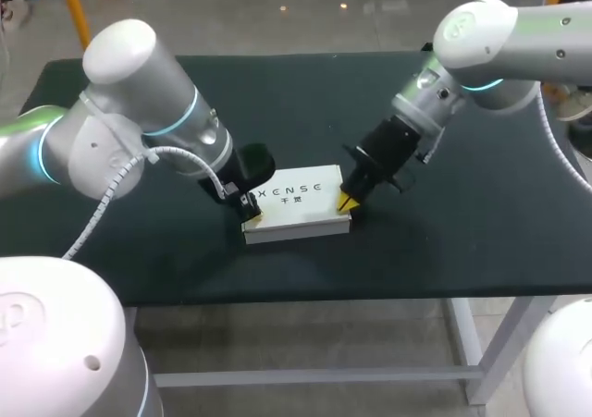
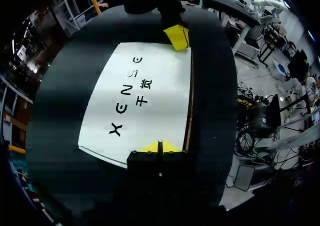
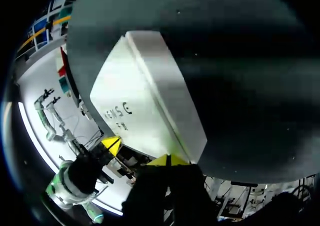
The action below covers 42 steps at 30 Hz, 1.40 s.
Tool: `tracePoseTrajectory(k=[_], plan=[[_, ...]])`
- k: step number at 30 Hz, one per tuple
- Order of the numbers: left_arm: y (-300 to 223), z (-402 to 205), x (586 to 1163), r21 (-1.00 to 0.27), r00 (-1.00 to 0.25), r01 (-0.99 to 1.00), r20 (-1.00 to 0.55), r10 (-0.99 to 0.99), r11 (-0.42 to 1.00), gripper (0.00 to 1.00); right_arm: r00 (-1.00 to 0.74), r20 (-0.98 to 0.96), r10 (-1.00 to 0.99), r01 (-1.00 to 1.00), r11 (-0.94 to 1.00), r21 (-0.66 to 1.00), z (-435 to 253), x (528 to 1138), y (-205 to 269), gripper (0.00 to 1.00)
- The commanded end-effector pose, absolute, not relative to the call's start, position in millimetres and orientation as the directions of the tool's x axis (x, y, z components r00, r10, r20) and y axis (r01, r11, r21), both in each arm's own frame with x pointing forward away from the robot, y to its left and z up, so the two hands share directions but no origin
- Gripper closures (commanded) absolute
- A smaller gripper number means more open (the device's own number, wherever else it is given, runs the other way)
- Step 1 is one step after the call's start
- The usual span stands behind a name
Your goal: Assemble the packaging by folding the flat box into shape, placing the metal phone stand inside, and closing the box properly
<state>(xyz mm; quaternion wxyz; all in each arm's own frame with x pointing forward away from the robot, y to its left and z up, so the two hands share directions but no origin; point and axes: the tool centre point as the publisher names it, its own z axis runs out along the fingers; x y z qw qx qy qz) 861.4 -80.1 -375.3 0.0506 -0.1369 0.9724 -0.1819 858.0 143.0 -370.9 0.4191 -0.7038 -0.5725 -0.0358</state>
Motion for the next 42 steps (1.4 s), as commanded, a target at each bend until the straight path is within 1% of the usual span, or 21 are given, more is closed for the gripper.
tracePoseTrajectory(k=[1,9,19,36,39,42], plan=[[-82,-382,857,-0.361,-0.957,-0.248,-0.056,-0.286,0.899,1.0,0.34,0.534,0.774,0.835,0.013,-0.551,-375,857,141,1.0],[-83,-373,856,-0.356,-0.956,-0.242,-0.071,-0.285,0.902,1.0,0.332,0.535,0.777,0.844,0.009,-0.537,-371,856,141,1.0],[-86,-357,855,-0.339,-0.956,-0.22,-0.111,-0.271,0.915,1.0,0.273,0.574,0.772,0.89,0.024,-0.456,-345,851,142,1.0],[-79,-386,860,-0.348,-0.956,-0.26,-0.039,-0.29,0.901,1.0,0.34,0.545,0.766,0.836,0.02,-0.548,-392,856,141,1.0],[-79,-385,858,-0.349,-0.955,-0.261,-0.04,-0.293,0.9,1.0,0.342,0.547,0.764,0.834,0.02,-0.551,-392,855,140,1.0],[-80,-377,855,-0.35,-0.955,-0.254,-0.059,-0.292,0.901,1.0,0.318,0.563,0.762,0.857,0.023,-0.515,-378,854,139,1.0]])
